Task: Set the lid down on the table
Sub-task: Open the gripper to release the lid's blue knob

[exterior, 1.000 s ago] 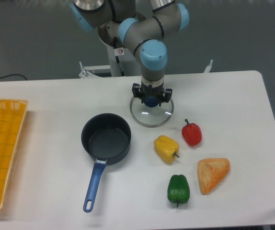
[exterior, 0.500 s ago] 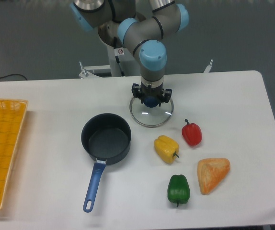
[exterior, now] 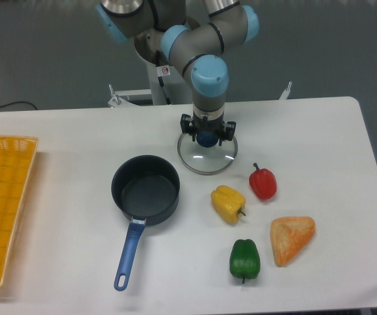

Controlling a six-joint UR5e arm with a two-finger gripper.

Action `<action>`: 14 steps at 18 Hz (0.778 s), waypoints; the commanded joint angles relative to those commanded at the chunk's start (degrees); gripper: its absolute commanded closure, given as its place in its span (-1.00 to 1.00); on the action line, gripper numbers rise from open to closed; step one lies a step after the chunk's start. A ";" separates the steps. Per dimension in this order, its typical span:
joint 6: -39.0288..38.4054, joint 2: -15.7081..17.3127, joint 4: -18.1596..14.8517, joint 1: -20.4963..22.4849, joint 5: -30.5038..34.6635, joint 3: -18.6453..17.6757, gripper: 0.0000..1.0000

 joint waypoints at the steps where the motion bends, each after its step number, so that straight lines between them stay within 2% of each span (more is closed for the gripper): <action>1: 0.00 0.00 0.00 0.00 0.00 0.00 -0.67; 3: 0.00 0.00 0.00 -0.35 0.00 0.09 -0.69; 8: 0.09 1.40 -0.61 -0.44 0.26 0.96 -0.98; 12: 0.35 2.37 -1.23 -0.44 0.09 2.54 -1.00; 14: 0.79 3.16 -3.68 -0.44 0.09 4.38 -1.00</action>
